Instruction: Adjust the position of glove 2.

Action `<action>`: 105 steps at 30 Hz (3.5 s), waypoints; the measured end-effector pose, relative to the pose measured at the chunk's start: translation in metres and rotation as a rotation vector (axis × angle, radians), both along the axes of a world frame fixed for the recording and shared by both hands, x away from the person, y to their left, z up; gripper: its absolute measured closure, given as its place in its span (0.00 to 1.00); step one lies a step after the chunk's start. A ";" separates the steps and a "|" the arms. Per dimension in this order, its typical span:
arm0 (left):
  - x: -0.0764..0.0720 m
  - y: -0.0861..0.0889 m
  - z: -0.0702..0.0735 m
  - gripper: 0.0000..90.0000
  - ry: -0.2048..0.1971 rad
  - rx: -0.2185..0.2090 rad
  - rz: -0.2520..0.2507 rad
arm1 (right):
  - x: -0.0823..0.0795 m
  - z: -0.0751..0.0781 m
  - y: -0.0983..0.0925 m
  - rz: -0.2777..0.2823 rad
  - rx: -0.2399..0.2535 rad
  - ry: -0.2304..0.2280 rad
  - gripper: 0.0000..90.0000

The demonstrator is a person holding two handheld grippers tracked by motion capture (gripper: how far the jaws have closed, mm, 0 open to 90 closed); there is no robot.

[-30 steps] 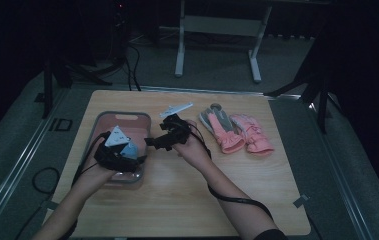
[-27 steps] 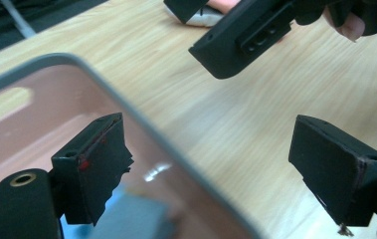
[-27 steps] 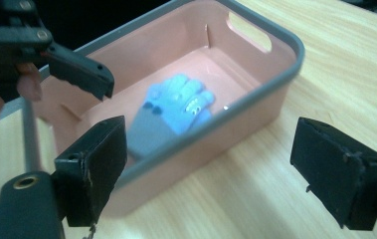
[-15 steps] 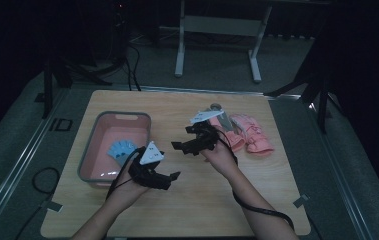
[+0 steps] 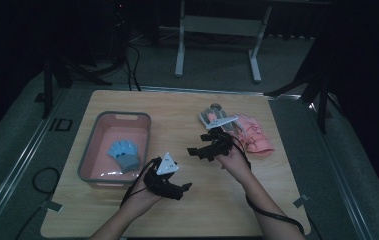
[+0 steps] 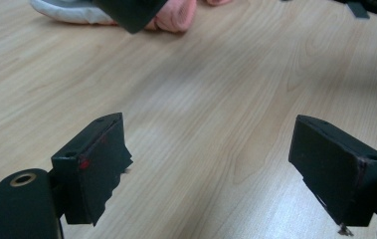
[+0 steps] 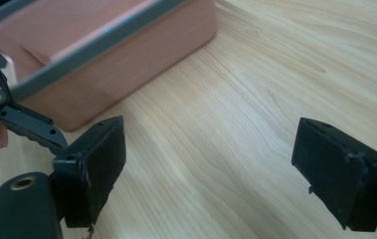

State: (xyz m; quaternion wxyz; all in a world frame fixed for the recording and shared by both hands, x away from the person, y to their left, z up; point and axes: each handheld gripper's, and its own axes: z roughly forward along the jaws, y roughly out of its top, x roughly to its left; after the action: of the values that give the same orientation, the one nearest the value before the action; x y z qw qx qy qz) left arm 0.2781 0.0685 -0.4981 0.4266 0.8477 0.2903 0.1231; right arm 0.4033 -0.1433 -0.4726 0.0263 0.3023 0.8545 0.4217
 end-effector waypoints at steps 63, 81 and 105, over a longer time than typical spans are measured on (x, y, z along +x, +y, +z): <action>-0.015 -0.016 -0.064 0.17 0.063 0.024 -0.091 | 0.090 -0.029 -0.063 -0.414 -0.137 -0.037 0.99; -0.016 -0.017 -0.064 0.16 0.037 0.035 -0.085 | -0.020 -0.004 -0.049 -0.595 0.002 -0.073 0.99; -0.017 -0.016 -0.064 0.16 0.015 0.043 -0.084 | -0.031 -0.052 -0.043 -0.704 -0.044 -0.015 0.89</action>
State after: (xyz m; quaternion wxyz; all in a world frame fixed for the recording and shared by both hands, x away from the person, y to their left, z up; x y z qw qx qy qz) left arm 0.2608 0.0526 -0.5620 0.4110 0.8690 0.2549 0.1049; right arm 0.3726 -0.1865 -0.5248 0.1829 0.5747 0.7063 0.3706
